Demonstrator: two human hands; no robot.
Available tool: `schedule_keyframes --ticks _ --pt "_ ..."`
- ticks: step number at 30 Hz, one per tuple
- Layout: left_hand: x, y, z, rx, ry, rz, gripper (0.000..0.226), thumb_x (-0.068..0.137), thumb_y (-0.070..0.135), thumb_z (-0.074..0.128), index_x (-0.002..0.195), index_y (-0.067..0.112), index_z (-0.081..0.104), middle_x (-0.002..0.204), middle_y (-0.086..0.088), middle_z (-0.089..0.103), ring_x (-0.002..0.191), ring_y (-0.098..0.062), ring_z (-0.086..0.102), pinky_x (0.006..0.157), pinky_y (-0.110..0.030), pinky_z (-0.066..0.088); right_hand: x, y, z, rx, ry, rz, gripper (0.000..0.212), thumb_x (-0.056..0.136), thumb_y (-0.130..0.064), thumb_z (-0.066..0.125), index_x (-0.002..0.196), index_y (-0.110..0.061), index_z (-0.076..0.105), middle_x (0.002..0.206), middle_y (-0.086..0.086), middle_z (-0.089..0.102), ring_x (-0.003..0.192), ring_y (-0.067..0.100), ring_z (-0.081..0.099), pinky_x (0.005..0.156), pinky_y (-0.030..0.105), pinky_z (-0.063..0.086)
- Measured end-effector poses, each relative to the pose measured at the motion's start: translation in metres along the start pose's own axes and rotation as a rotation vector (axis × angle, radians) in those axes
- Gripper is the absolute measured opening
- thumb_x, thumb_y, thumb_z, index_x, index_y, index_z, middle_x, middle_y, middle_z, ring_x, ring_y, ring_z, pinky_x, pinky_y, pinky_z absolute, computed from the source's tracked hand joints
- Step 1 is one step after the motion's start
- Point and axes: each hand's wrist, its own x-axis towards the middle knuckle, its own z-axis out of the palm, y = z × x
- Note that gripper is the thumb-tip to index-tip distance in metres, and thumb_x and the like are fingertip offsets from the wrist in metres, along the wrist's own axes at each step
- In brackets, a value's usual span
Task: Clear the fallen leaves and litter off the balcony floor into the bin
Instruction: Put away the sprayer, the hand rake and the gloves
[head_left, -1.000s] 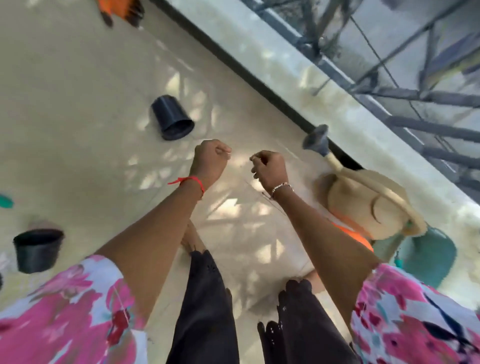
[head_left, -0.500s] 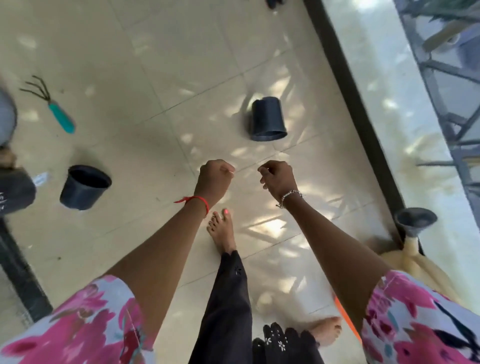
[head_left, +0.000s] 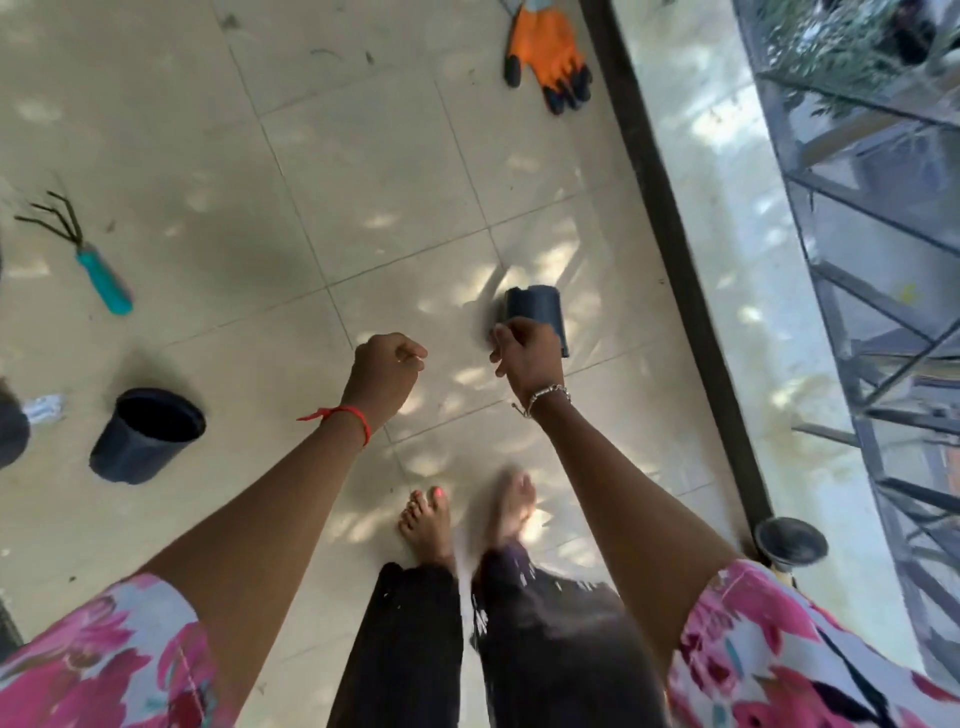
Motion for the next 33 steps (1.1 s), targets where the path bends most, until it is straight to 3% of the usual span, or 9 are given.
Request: schedule_keyframes --ticks 2,5,9,14,18,23,27,30,33 --pt "0.015 0.018 0.006 -0.005 -0.024 0.016 0.022 0.085 -0.008 0.048 0.094 -0.006 0.068 0.096 -0.024 0.068 0.093 -0.034 0.063 0.081 -0.026 0.045 0.014 -0.007 -0.006 0.013 0.036 0.013 0.023 0.09 -0.007 0.05 0.08 0.01 0.063 0.053 0.004 0.053 0.042 0.007 0.048 0.056 0.033 0.048" --pt "0.034 0.044 0.012 -0.016 -0.049 0.034 0.02 0.085 -0.008 0.05 0.092 -0.006 0.068 0.097 -0.023 0.068 0.095 -0.034 0.062 0.082 -0.026 0.046 0.031 -0.016 -0.018 0.009 0.041 0.018 0.023 0.088 -0.003 0.05 0.078 0.014 0.062 0.062 0.013 0.058 0.056 0.023 0.054 0.062 0.04 0.051" --pt "0.061 0.082 0.007 -0.028 -0.051 0.042 0.017 0.084 -0.008 0.053 0.091 -0.005 0.069 0.095 -0.023 0.069 0.093 -0.033 0.063 0.079 -0.026 0.045 0.053 -0.036 -0.04 -0.088 0.007 0.056 0.023 0.089 -0.005 0.05 0.079 0.009 0.065 0.069 0.018 0.064 0.056 0.026 0.056 0.053 0.028 0.048" --pt "0.098 0.13 -0.026 -0.072 0.016 0.064 0.018 0.084 -0.007 0.051 0.089 -0.003 0.068 0.091 -0.02 0.069 0.078 -0.021 0.059 0.057 -0.01 0.038 0.088 -0.079 -0.048 -0.225 -0.057 0.028 0.024 0.085 -0.017 0.052 0.07 -0.003 0.064 0.072 0.02 0.067 0.072 0.037 0.063 0.069 0.041 0.052" --pt "0.12 0.135 -0.077 -0.096 0.094 0.067 0.014 0.084 -0.003 0.056 0.089 -0.002 0.069 0.093 -0.019 0.069 0.084 -0.026 0.063 0.07 -0.018 0.039 0.112 -0.138 -0.025 -0.28 -0.099 -0.05 0.023 0.086 -0.017 0.054 0.078 0.0 0.067 0.082 0.025 0.068 0.079 0.039 0.062 0.078 0.047 0.051" --pt "0.138 0.1 -0.148 -0.136 0.145 -0.067 0.017 0.083 -0.003 0.057 0.094 -0.004 0.07 0.102 -0.019 0.07 0.102 -0.029 0.062 0.082 -0.021 0.041 0.124 -0.206 0.039 -0.3 -0.172 -0.165 0.032 0.082 -0.028 0.054 0.082 0.001 0.068 0.079 0.024 0.069 0.068 0.032 0.059 0.077 0.046 0.052" --pt "0.137 0.037 -0.208 -0.186 0.188 -0.205 0.02 0.086 -0.004 0.052 0.096 -0.005 0.07 0.106 -0.019 0.069 0.106 -0.027 0.062 0.09 -0.023 0.042 0.121 -0.24 0.115 -0.281 -0.235 -0.194 0.02 0.087 -0.015 0.057 0.082 0.001 0.067 0.055 0.009 0.06 0.038 0.001 0.048 0.054 0.028 0.042" --pt "0.134 -0.013 -0.255 -0.246 0.237 -0.313 0.022 0.087 -0.001 0.049 0.095 -0.003 0.07 0.105 -0.018 0.069 0.106 -0.027 0.062 0.09 -0.027 0.046 0.11 -0.252 0.176 -0.345 -0.313 -0.178 0.016 0.088 -0.014 0.057 0.075 -0.007 0.064 0.05 0.001 0.055 0.034 0.0 0.046 0.051 0.024 0.038" --pt "0.135 -0.066 -0.305 -0.294 0.294 -0.381 0.021 0.085 -0.003 0.051 0.095 -0.006 0.069 0.105 -0.022 0.068 0.104 -0.03 0.062 0.088 -0.029 0.046 0.096 -0.271 0.24 -0.428 -0.396 -0.177 0.018 0.088 -0.013 0.057 0.08 0.001 0.065 0.052 0.004 0.056 0.039 0.003 0.05 0.057 0.032 0.045"
